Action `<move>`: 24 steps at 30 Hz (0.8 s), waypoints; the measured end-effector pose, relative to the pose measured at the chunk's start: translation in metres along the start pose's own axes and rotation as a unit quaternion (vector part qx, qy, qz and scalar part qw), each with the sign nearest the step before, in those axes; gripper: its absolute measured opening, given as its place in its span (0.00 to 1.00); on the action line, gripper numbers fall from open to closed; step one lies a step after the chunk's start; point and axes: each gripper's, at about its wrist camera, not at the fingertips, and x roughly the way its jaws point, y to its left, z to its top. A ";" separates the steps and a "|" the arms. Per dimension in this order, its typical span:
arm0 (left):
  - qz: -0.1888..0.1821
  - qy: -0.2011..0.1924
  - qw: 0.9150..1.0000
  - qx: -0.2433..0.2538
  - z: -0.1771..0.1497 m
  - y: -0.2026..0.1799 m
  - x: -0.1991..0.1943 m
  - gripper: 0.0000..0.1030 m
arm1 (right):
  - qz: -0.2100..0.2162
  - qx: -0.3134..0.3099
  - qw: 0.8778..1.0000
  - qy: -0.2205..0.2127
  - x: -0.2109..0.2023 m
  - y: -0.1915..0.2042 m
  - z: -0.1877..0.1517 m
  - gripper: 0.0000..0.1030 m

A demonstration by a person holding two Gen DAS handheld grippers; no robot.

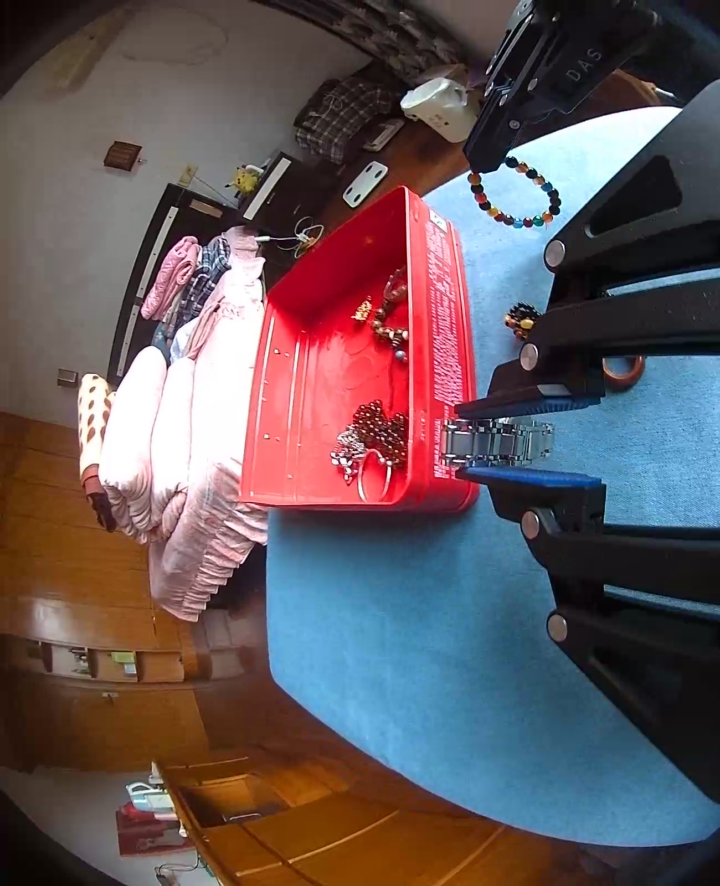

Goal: Organize jewelry
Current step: 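Carry the watch with the left tool while the right tool carries the bracelet over the tin, then open both tools to drop the watch and bracelet into the tin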

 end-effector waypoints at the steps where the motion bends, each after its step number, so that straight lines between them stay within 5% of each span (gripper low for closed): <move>1: -0.001 -0.003 1.000 0.000 0.001 0.000 -0.002 0.16 | 0.001 -0.001 1.000 -0.002 -0.001 0.001 0.003 0.07; 24: -0.018 -0.077 0.997 0.018 0.071 -0.032 -0.019 0.16 | 0.007 -0.012 0.999 -0.042 -0.001 0.001 0.078 0.07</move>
